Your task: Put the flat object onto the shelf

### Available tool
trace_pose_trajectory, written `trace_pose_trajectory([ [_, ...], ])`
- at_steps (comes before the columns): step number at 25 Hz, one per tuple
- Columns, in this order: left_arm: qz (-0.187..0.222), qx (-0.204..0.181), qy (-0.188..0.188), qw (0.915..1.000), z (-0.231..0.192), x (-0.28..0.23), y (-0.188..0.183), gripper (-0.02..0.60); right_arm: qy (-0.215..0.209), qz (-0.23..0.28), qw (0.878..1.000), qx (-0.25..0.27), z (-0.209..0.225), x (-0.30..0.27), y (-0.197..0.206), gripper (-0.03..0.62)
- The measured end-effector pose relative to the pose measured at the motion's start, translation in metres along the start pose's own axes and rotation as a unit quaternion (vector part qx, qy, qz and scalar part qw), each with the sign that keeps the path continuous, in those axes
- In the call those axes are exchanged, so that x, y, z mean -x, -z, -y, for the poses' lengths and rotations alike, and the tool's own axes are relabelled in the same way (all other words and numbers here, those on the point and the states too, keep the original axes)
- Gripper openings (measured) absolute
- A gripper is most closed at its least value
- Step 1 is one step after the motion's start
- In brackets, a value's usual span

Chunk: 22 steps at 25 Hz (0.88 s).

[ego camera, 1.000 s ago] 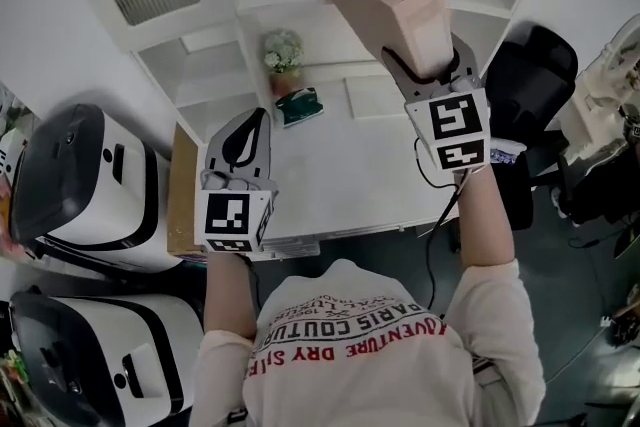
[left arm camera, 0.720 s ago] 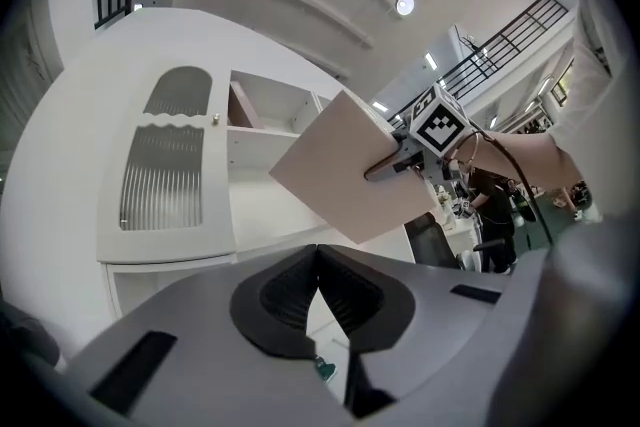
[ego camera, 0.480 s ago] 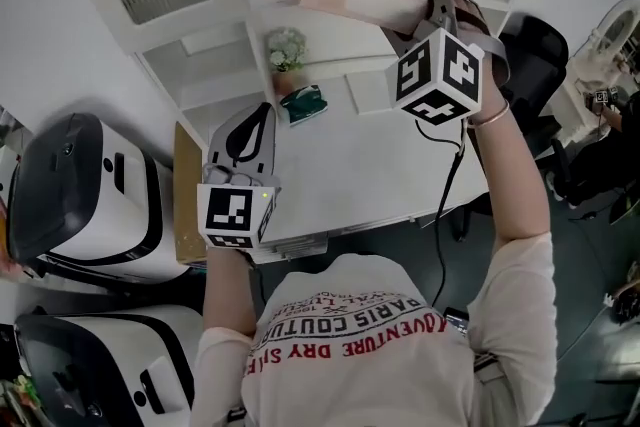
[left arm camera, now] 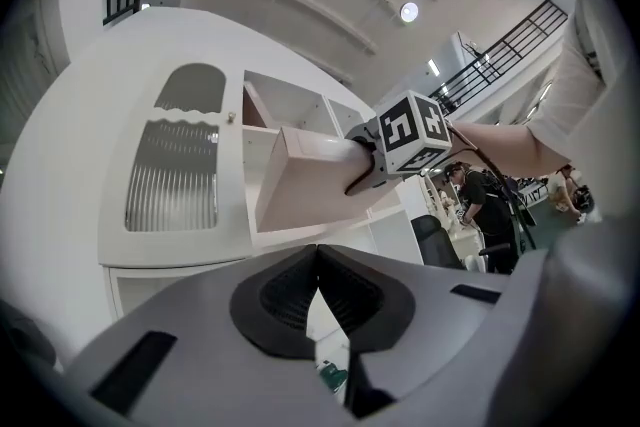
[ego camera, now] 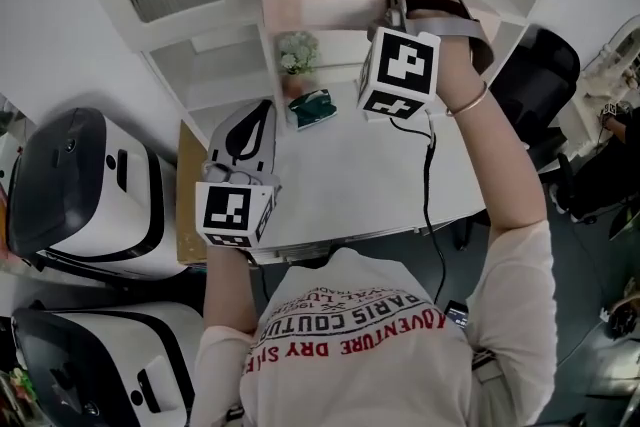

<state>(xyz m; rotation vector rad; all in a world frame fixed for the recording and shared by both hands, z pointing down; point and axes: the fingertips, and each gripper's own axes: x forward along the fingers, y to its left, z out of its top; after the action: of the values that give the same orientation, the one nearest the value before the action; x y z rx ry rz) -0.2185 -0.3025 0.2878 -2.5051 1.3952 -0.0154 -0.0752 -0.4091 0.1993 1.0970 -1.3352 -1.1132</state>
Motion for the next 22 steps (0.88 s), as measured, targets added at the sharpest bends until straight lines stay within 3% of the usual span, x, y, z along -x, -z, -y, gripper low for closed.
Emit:
trace_pose_trajectory([
  [5, -0.004, -0.002, -0.014, 0.9999, -0.011, -0.009, 0.005, 0.014, -0.028, 0.022, 0.999, -0.012, -0.007, -0.025, -0.011, 0.316],
  [16, -0.020, 0.004, -0.042, 0.9989, -0.030, -0.024, 0.021, 0.014, -0.083, 0.016, 0.996, -0.015, -0.020, -0.082, -0.007, 0.354],
  [22, -0.029, 0.002, -0.042, 0.9987, -0.034, -0.038, 0.031, 0.014, -0.122, 0.034, 0.991, -0.047, -0.037, -0.112, -0.008, 0.390],
])
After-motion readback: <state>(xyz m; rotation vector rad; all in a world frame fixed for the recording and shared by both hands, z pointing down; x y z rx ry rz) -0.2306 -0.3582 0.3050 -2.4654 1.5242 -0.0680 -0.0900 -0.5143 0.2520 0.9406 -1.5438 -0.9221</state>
